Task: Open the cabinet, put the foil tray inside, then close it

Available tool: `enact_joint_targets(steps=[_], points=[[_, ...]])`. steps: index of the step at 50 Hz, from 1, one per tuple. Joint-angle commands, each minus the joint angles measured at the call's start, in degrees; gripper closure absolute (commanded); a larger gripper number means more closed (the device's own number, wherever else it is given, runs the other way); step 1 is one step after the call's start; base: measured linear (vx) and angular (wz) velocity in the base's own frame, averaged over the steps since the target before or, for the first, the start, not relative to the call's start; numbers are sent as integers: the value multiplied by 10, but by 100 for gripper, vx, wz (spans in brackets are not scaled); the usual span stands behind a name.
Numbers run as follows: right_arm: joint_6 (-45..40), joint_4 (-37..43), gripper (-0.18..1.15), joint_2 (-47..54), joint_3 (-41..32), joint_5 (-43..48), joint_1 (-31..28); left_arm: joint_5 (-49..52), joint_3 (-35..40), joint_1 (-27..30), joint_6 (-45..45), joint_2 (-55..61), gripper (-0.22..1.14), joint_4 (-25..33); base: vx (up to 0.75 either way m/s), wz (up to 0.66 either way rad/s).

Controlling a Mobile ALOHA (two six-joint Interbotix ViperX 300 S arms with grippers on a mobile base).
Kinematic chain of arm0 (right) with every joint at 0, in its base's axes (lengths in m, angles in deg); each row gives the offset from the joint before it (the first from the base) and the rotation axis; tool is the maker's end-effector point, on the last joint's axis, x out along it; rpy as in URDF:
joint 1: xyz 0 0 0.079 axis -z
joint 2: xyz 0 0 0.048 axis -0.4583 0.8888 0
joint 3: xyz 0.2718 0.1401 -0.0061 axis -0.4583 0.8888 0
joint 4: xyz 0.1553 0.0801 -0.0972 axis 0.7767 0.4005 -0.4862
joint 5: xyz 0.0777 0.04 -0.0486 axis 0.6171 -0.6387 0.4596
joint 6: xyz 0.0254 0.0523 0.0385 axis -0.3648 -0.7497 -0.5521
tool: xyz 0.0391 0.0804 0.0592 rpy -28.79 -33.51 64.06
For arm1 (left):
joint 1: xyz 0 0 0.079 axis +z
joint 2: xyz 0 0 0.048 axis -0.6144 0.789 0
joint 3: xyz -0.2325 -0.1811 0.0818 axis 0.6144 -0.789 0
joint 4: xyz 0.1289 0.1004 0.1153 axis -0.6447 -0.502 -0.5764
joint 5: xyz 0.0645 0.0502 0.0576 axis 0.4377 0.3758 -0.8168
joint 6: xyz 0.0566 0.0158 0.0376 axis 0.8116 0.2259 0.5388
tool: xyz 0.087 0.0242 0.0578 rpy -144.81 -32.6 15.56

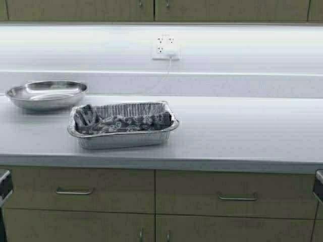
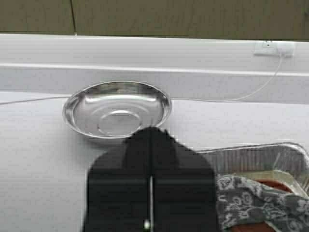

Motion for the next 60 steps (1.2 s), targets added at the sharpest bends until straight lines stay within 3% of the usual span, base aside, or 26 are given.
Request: enact_joint_targets(steps=[1, 19, 23, 26, 33, 35, 40, 53, 60], points=[[-1, -5, 91, -1, -11, 3, -2, -4, 4, 1, -4, -4, 89, -1, 25, 1], [-2, -6, 91, -3, -10, 4, -2, -5, 2, 1, -5, -4, 89, -1, 24, 3], [-8, -6, 86, -3, -9, 11, -11, -14, 0, -9, -2, -6, 83, -4, 23, 5], [-11, -10, 71, -2, -6, 11, -44, -13, -2, -31, 2, -14, 67, -14, 21, 3], [-11, -56, -6, 7, -4, 15, -156, -10, -11, -105, -9, -33, -7, -42, 17, 4], [-11, -54, -17, 13, -6, 20, -182, -10, -12, -131, -9, -32, -20, -42, 15, 4], [-11, -40, -2, 48, -17, 67, -230, -27, -6, -191, -9, -11, -9, -41, 14, 4], [7, -1, -5, 214, -110, 153, -309, -149, 67, -284, -3, 195, -10, -3, 8, 3], [70, 57, -5, 288, -185, 171, -325, -210, 149, -323, 22, 308, -10, 44, 3, 2]])
